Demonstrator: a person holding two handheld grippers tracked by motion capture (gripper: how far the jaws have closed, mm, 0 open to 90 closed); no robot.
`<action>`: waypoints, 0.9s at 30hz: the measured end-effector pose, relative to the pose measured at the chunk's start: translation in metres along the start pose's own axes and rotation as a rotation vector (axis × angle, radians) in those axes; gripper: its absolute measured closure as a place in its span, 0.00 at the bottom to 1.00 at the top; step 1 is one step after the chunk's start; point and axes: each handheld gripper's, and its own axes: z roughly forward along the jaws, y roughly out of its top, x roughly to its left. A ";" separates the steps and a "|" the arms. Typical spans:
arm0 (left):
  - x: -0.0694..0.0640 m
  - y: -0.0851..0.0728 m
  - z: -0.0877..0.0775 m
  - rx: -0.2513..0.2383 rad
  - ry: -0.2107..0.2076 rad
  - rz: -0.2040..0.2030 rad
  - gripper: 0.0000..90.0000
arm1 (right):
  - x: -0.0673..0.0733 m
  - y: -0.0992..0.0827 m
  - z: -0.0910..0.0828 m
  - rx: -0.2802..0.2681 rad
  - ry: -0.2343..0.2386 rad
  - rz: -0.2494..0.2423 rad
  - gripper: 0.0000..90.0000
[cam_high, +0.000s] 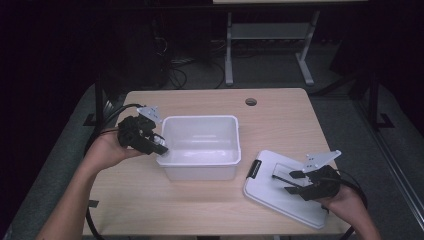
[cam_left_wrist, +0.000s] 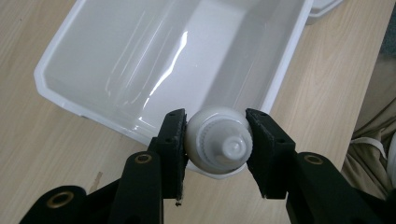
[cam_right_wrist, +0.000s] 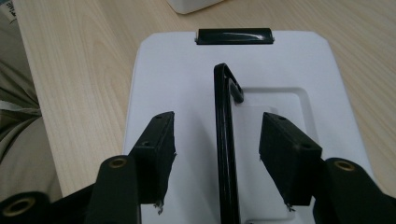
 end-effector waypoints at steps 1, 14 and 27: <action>0.000 0.000 0.000 0.000 0.000 0.002 0.66 | 0.000 0.000 0.000 0.002 0.001 0.003 0.50; 0.002 -0.004 0.008 -0.012 -0.022 -0.006 0.66 | 0.000 -0.001 0.000 0.007 0.004 0.007 0.50; 0.003 -0.007 0.016 -0.013 -0.026 -0.008 0.66 | 0.000 0.001 0.003 0.015 0.010 0.003 0.50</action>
